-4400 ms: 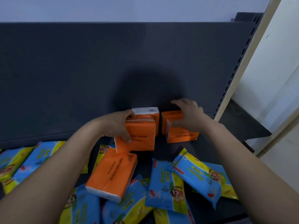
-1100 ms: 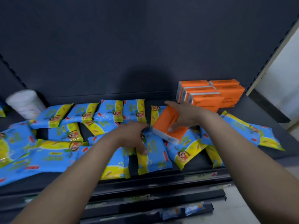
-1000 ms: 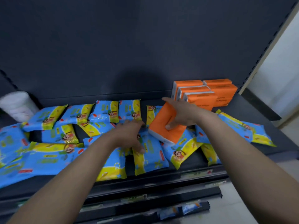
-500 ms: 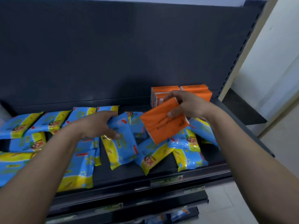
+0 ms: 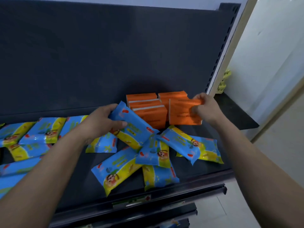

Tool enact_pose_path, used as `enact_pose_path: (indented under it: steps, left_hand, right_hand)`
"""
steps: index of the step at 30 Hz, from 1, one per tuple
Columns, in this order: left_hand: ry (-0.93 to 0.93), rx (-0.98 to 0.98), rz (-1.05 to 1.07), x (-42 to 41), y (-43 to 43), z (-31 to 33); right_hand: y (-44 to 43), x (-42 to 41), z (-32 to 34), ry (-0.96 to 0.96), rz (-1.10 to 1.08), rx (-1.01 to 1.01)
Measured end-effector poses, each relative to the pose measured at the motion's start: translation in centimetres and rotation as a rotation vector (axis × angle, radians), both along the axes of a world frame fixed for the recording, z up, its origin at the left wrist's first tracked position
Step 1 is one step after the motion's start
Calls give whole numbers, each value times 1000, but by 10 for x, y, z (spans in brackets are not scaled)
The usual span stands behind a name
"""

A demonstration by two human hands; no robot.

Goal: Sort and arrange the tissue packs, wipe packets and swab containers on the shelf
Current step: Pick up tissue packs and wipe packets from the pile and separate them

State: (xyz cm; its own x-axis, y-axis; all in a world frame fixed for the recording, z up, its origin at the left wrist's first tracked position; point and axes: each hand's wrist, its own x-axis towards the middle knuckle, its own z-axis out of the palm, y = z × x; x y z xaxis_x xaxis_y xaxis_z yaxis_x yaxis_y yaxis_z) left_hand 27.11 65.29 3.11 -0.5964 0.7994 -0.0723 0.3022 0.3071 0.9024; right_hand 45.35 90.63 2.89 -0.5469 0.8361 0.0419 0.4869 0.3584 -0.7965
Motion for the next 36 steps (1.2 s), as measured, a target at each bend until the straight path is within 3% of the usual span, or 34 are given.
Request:
enact_pose_path:
  steps: [6, 14, 18, 20, 24, 30, 32, 36]
  left_hand:
    - [-41, 50, 73, 5, 8, -2]
    - [-115, 148, 122, 14, 8, 7]
    - [-206, 165, 134, 16, 8, 4]
    - [-247, 167, 126, 19, 6, -1]
    - [-305, 131, 128, 16, -3, -9]
    - [-373, 94, 143, 1, -35, -12]
    - [-429, 73, 133, -2, -46, -13]
    - [-524, -18, 122, -3, -65, -22]
  right_hand:
    - [16, -7, -19, -148, 117, -59]
    - [9, -8, -4, -208, 34, 271]
    - [-15, -4, 1, -724, 486, 91]
    - [-23, -2, -9, -840, 589, -18]
    - [-32, 1, -19, -664, 550, -121]
    - [-48, 6, 4, -432, 482, -87]
    - [-57, 0, 14, -438, 524, -57]
    - [-87, -23, 23, -638, 673, 34]
